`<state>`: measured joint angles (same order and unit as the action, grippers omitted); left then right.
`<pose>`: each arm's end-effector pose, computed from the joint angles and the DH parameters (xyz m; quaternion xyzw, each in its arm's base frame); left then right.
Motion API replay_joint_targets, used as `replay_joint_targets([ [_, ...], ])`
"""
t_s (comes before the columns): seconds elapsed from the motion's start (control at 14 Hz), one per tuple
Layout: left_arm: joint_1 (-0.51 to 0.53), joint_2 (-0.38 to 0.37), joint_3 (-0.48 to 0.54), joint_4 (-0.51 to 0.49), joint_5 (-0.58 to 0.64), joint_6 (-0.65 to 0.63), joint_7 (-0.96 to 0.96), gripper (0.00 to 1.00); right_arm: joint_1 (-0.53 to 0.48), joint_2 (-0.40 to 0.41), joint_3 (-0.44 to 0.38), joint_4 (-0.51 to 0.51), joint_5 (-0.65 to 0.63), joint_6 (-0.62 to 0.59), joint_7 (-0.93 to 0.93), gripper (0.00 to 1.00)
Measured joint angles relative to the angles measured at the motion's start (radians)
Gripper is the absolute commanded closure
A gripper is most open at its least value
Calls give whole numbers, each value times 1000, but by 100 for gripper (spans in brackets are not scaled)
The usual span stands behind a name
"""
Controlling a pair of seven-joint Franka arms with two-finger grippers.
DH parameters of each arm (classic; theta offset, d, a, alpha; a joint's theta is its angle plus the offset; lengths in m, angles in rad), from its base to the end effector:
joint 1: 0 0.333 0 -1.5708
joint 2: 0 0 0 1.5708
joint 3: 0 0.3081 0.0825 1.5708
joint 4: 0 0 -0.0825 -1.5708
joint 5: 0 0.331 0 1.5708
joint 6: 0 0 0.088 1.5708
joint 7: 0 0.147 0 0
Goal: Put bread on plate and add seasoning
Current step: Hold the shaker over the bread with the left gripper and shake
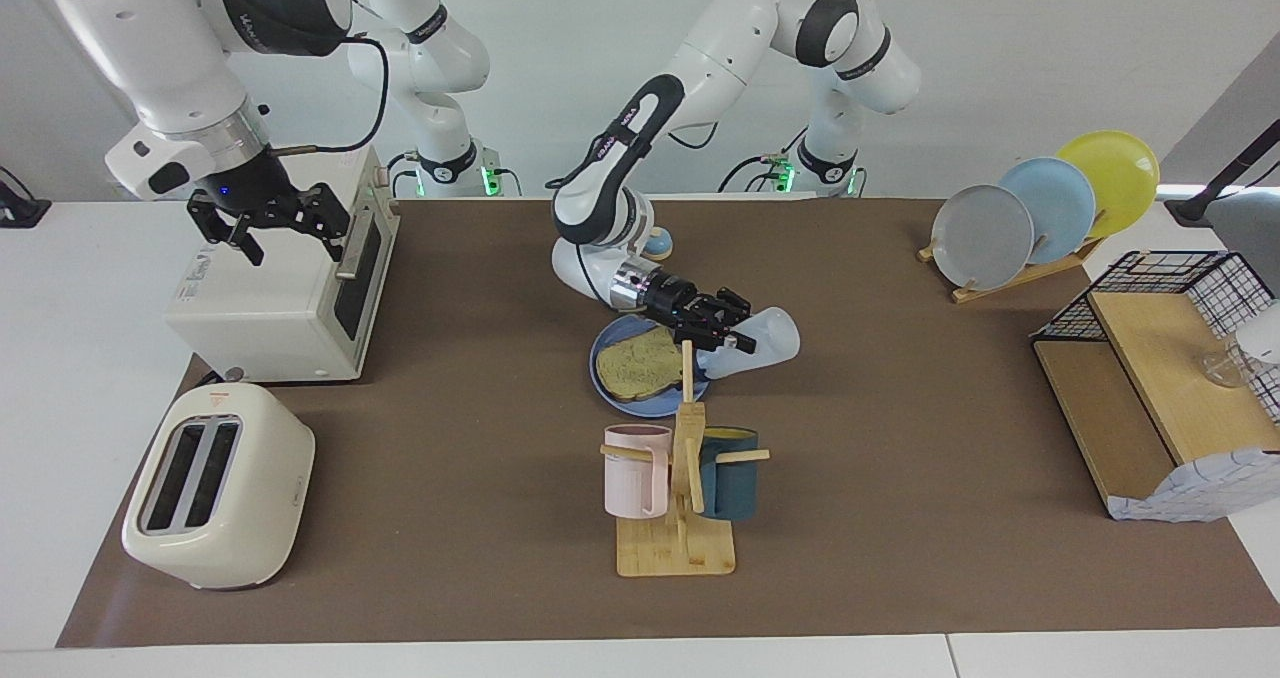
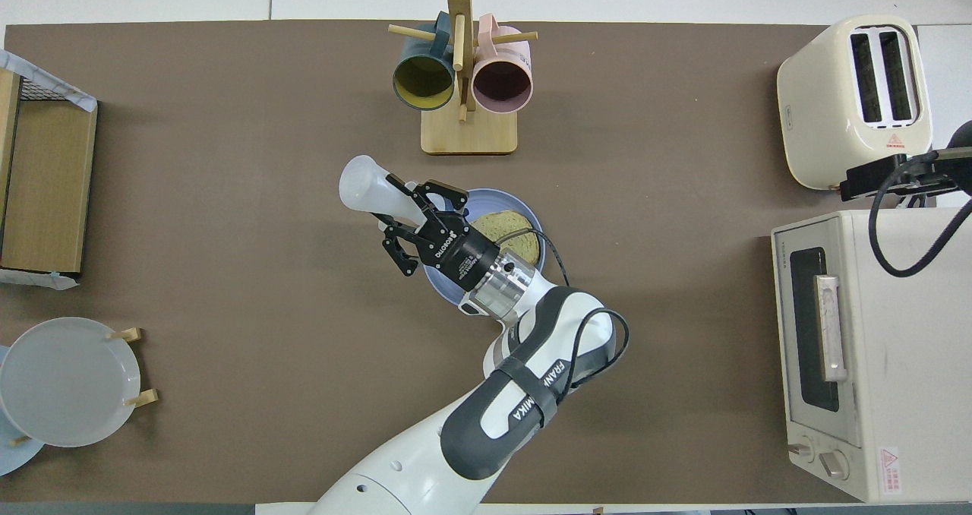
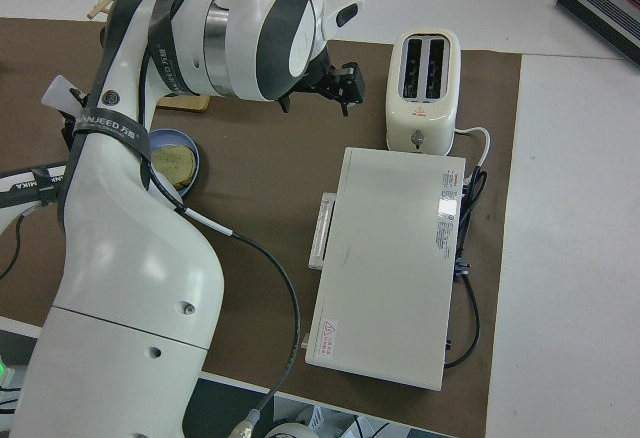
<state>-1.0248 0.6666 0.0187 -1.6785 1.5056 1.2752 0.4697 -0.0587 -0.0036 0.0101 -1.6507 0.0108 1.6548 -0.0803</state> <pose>0.4447 -0.3958 0.3170 -0.3530 0.5388 0.1812 0.7431 0.5063 -0.0231 0.5521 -0.9999 -0.0154 -0.0042 0.0051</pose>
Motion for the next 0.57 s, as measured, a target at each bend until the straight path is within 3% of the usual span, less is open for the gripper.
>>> replay_joint_targets([
  [0.29, -64, 0, -2, 0, -8, -23, 1, 100, 0, 0, 0, 0, 0, 0, 0, 0],
  [0.57, -41, 0, 8, -1, -10, -21, 3, 100, 0, 0, 0, 0, 0, 0, 0, 0],
])
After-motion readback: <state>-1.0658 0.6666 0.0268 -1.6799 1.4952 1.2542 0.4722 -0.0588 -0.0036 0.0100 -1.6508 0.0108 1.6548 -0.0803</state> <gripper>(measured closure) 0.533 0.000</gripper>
